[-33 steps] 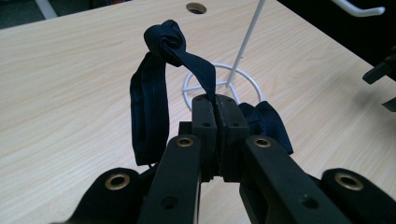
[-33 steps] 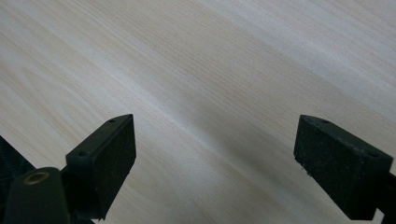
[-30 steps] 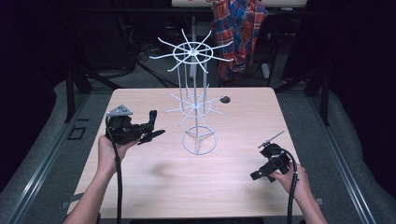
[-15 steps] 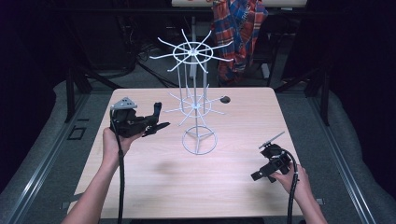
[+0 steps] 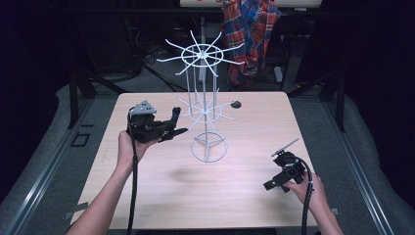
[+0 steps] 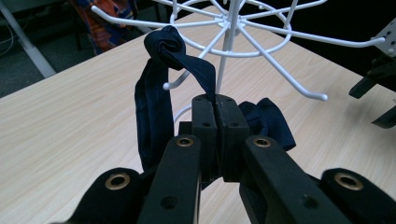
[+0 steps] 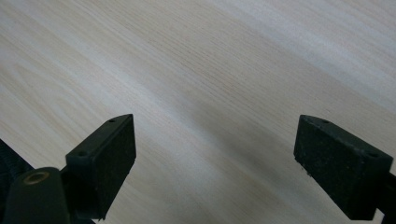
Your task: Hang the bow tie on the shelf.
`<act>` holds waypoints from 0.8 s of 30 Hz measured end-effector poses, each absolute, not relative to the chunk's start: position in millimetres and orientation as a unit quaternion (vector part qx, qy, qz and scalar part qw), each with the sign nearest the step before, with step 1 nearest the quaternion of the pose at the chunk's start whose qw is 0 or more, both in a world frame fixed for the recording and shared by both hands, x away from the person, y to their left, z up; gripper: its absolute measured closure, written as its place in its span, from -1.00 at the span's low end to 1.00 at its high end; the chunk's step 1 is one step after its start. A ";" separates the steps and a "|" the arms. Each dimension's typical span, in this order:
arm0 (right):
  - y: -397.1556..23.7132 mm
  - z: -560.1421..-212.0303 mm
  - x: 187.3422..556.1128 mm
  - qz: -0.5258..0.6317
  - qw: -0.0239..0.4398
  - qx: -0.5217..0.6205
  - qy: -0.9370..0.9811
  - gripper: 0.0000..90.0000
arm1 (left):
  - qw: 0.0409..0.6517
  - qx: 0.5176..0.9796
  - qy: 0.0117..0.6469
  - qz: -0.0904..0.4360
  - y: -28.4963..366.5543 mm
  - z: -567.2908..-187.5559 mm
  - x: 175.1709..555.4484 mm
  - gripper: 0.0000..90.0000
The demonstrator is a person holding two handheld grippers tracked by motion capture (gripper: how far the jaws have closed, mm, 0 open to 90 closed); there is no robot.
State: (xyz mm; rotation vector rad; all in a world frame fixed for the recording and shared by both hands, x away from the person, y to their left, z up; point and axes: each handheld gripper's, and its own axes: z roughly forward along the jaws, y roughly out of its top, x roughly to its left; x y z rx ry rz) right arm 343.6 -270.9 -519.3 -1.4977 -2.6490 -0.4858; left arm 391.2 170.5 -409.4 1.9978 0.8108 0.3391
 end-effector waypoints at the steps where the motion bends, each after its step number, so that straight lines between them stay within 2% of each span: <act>1: -270.4 -519.3 343.3 -0.159 0.030 -0.485 -0.859 -0.72 | 0.462 0.811 0.331 0.138 169.8 -409.8 392.0 0.95; 21: -272.5 -525.0 343.6 -0.190 0.030 -0.513 -0.837 -0.73 | 0.458 0.828 0.301 0.122 141.8 -426.6 405.3 0.95; 22: -277.3 -516.4 350.5 -0.134 0.042 -0.467 -0.873 -0.73 | 0.458 0.828 0.302 0.120 141.0 -427.7 405.3 0.95; 23: -273.0 -521.9 345.9 -0.179 0.033 -0.502 -0.846 -0.73 | 0.456 0.829 0.302 0.120 140.7 -429.0 405.5 0.95; 24: -272.8 -521.1 346.2 -0.173 0.033 -0.497 -0.849 -0.73 | 0.455 0.828 0.303 0.124 139.8 -431.4 405.3 0.95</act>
